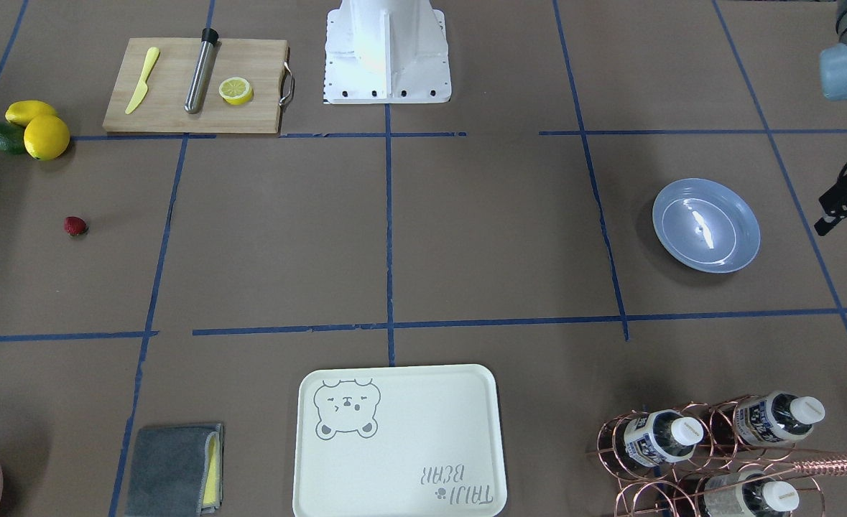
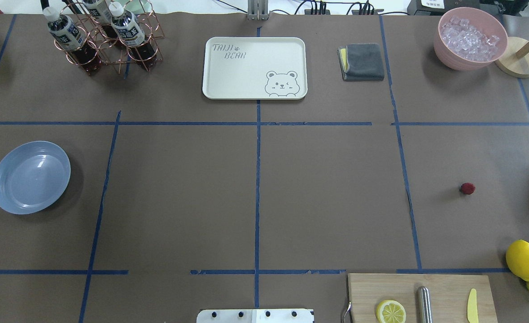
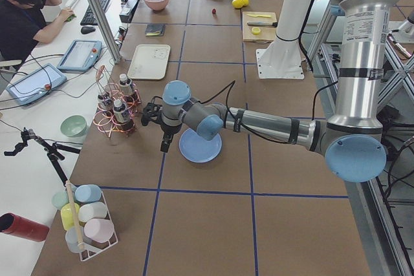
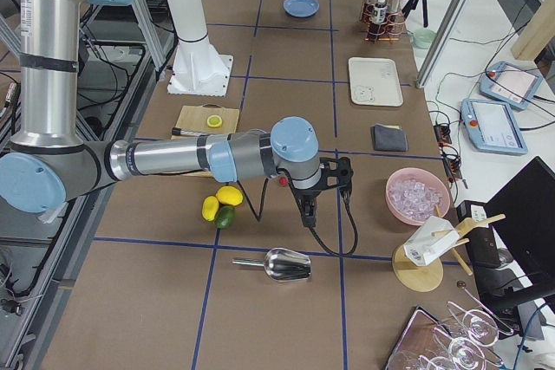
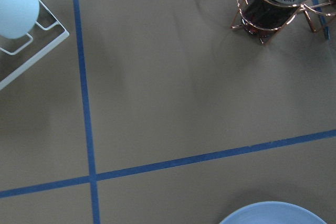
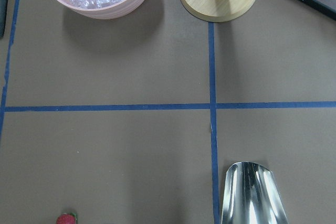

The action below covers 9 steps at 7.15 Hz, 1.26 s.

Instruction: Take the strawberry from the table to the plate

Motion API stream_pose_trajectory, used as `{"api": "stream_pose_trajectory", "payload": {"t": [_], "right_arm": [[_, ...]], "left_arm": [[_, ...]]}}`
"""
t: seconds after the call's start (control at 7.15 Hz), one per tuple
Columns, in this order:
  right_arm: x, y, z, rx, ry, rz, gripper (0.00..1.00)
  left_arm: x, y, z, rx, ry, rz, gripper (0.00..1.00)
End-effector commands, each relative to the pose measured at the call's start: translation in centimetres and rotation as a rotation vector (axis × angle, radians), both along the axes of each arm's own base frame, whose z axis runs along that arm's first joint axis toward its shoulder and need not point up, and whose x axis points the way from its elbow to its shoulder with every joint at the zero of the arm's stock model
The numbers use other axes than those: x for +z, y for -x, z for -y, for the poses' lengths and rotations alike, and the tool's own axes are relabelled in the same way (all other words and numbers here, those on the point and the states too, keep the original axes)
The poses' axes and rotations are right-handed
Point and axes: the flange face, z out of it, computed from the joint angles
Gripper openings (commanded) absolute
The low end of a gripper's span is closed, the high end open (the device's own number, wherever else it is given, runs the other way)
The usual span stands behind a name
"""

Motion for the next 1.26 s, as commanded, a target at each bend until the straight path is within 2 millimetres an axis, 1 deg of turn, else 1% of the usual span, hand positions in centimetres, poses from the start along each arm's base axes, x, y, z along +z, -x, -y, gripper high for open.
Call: {"api": "stream_pose_trajectory", "payload": {"t": [0.0, 0.14, 0.28, 0.42, 0.7, 0.84, 0.98, 1.12], "right_arm": [[-0.1, 0.1, -0.2, 0.023, 0.025, 0.013, 1.0], [-0.7, 0.1, -0.2, 0.025, 0.017, 0.014, 1.0], [-1.2, 0.1, -0.3, 0.024, 0.006, 0.015, 1.0], [-1.3, 0.1, -0.3, 0.025, 0.005, 0.017, 1.0], [-1.6, 0.1, -0.1, 0.025, 0.002, 0.02, 1.0], [-1.8, 0.1, 0.0, 0.024, -0.001, 0.021, 1.0], [-1.7, 0.1, 0.0, 0.024, 0.0, 0.021, 1.0], [-1.8, 0.1, 0.0, 0.024, -0.001, 0.021, 1.0]], "left_arm": [[4.8, -3.3, -4.5, -0.076, 0.055, -0.081, 0.97], [6.9, -5.3, -5.4, -0.11, 0.077, -0.093, 0.97], [8.4, -7.7, -6.0, -0.146, 0.086, -0.084, 0.95], [9.5, -8.8, -6.5, -0.149, 0.087, -0.075, 0.95], [9.7, -9.1, -6.6, -0.14, 0.086, -0.071, 0.94], [9.8, -9.6, -6.9, -0.13, 0.088, -0.068, 0.94], [10.0, -10.5, -7.4, -0.108, 0.092, -0.063, 0.94], [10.5, -11.1, -8.2, -0.095, 0.096, -0.05, 0.94]]}}
